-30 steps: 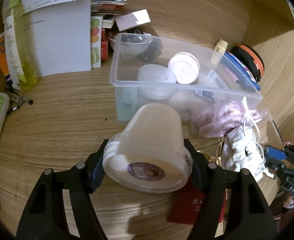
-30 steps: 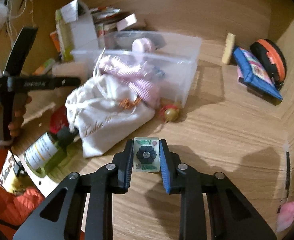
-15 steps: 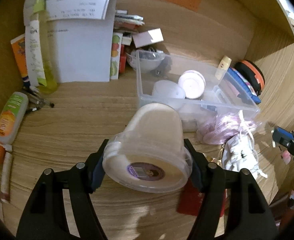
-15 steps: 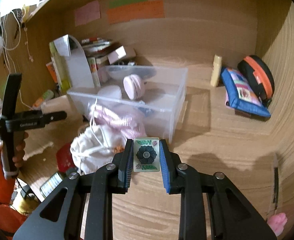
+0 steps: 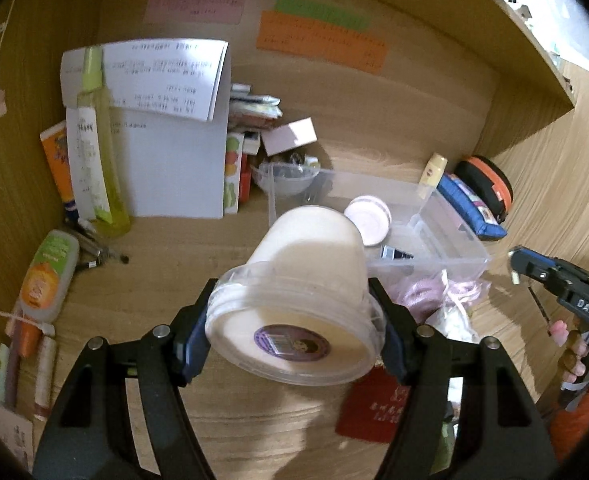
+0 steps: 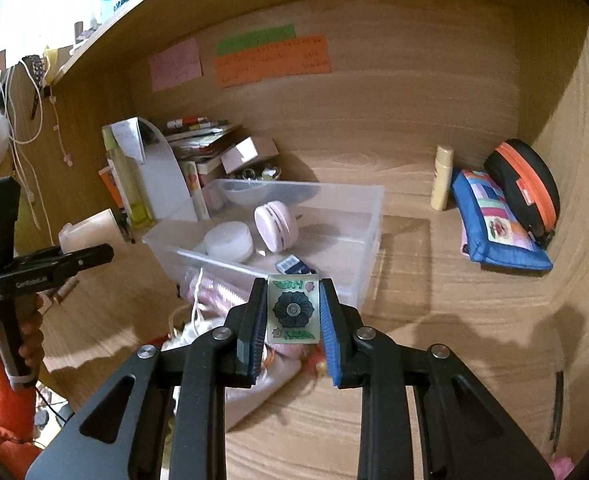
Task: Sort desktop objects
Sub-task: 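Carry tape roll with left tool while right tool carries card over bin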
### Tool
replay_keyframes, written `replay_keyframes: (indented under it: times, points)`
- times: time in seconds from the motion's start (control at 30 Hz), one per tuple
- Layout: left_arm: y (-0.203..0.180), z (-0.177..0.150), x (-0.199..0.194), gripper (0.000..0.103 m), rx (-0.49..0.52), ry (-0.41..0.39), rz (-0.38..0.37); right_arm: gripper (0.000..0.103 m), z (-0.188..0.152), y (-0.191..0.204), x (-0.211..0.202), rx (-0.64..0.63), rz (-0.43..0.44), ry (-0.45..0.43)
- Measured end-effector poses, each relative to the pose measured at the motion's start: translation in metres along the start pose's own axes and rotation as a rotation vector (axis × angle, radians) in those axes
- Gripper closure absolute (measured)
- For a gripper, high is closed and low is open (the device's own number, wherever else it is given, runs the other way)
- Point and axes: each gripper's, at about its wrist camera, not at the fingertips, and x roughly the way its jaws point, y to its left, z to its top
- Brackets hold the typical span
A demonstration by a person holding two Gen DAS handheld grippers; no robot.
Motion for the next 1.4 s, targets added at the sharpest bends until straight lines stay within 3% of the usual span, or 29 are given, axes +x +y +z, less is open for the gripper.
replay_keyframes:
  times: [0.5, 0.97, 1.4]
  points:
    - [-0.011, 0.042, 0.015, 0.034, 0.000, -0.035, -0.083, 0.081, 0.033, -0.003, 0.039, 0.000, 0.041, 0.002]
    - [-0.013, 0.061, 0.069, 0.034, -0.003, 0.067, -0.093, 0.081, 0.055, -0.003, 0.080, -0.026, 0.057, 0.065]
    - [-0.018, 0.054, 0.104, 0.034, 0.012, 0.142, -0.086, 0.081, 0.042, 0.002, 0.126, -0.040, 0.084, 0.188]
